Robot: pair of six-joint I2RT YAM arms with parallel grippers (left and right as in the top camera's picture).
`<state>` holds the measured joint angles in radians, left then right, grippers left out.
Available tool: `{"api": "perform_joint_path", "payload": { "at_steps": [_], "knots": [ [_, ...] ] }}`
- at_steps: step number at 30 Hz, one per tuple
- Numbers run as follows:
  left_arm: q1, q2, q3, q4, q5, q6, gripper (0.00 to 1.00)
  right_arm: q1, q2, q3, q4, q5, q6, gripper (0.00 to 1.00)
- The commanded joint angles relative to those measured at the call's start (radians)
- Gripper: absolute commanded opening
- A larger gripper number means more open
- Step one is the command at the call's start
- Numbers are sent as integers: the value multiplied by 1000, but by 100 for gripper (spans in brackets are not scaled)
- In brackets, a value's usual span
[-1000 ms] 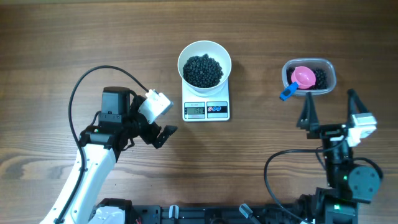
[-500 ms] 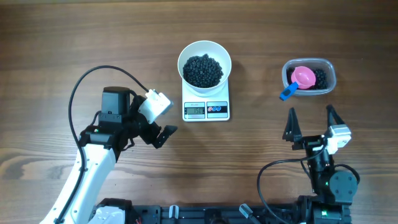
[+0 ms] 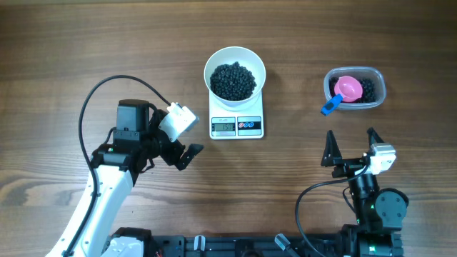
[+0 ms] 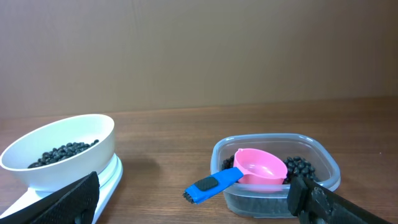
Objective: Scoop item into bowl and weigh 150g on scale
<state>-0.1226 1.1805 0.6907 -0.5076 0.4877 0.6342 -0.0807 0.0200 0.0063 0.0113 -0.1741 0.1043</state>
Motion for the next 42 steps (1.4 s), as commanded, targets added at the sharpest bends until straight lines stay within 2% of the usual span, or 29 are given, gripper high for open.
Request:
{"api": "perform_joint_path", "payload": {
  "at_steps": [1, 25, 29, 32, 35, 37, 39, 42],
  "knots": [
    [-6, -8, -8, 2, 19, 16, 100, 5, -15, -1, 1, 18, 11, 100],
    [-6, -14, -8, -35, 19, 1, 100, 5, -15, -1, 1, 18, 11, 100],
    [-6, -108, -8, -43, 11, 1, 100, 5, -15, -1, 1, 18, 11, 100],
    [-5, -246, -30, -43, 8, -23, 100, 5, -15, -1, 1, 18, 10, 100],
    [14, -417, -98, 55, -58, -183, 100, 5, -15, -1, 1, 18, 11, 100],
    [49, -573, -200, 195, -172, -410, 100, 5, -15, -1, 1, 18, 11, 100],
    [79, -689, -288, 286, -251, -555, 100, 5, -15, -1, 1, 18, 11, 100],
    [116, -861, -407, 367, -308, -668, 100, 5, -15, -1, 1, 18, 11, 100]
  ]
}}
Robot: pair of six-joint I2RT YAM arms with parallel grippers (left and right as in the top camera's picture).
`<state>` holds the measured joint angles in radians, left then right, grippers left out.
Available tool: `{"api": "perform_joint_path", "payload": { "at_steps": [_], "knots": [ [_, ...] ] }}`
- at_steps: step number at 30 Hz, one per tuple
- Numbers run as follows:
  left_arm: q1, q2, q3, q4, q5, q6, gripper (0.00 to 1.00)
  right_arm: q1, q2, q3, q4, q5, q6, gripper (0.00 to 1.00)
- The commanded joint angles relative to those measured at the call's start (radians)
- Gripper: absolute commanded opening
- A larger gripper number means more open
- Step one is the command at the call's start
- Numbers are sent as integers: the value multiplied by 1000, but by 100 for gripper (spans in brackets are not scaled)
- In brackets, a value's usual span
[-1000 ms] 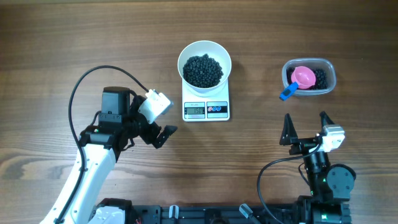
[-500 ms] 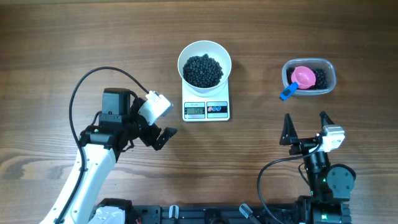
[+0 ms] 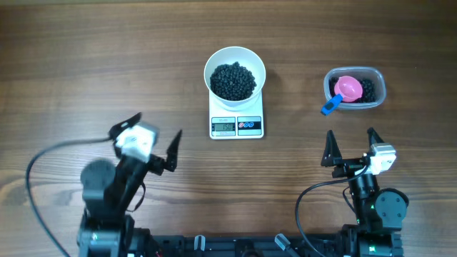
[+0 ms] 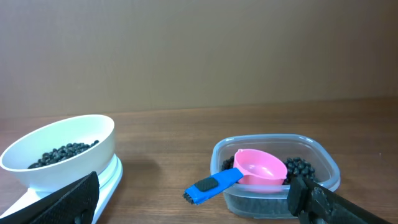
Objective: Scoop item into bowl and weigh 150g on scale
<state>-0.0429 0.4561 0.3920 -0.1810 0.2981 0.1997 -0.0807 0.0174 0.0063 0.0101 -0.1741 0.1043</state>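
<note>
A white bowl (image 3: 235,73) holding black beans stands on the white scale (image 3: 236,126) at the table's middle; the bowl (image 4: 61,151) also shows at the left of the right wrist view. A clear container (image 3: 355,88) of beans at the right holds a pink scoop (image 3: 348,88) with a blue handle (image 4: 212,185) sticking out over its rim. My right gripper (image 3: 350,146) is open near the front right, empty, short of the container (image 4: 277,175). My left gripper (image 3: 154,138) is open at the front left, empty, left of the scale.
The wooden table (image 3: 86,50) carries nothing else. The arm bases and black cables (image 3: 307,207) run along the front edge. A brown wall backs the right wrist view.
My left arm has drawn back toward the front edge; its gripper now sits lower and left, still open. The right gripper, scoop, bowl and scale are unchanged.
</note>
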Motion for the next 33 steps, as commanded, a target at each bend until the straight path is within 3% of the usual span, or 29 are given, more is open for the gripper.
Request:
{"api": "perform_joint_path", "payload": {
  "at_steps": [1, 5, 33],
  "knots": [
    [50, -211, -154, 60, -148, -277, 100, 5, -13, -1, 2, 18, 11, 100],
    [88, -447, -280, 66, -211, -346, 100, 5, -13, -1, 2, 18, 11, 100],
    [93, -453, -355, 42, -243, -335, 100, 5, -13, -1, 2, 18, 10, 100]
  ]
}}
